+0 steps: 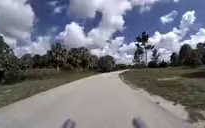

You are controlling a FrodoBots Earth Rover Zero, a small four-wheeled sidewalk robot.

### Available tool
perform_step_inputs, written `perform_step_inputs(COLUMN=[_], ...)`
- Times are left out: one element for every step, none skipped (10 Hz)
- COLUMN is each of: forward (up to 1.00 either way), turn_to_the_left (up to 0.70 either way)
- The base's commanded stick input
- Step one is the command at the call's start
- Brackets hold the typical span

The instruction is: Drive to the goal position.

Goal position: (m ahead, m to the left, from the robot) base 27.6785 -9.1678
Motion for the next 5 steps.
perform_step_inputs(forward=[0.7, 0.7, 0.7, 0.7, 0.7], turn_to_the_left=[0.35, 0.27, 0.1, 0.0, 0.0])
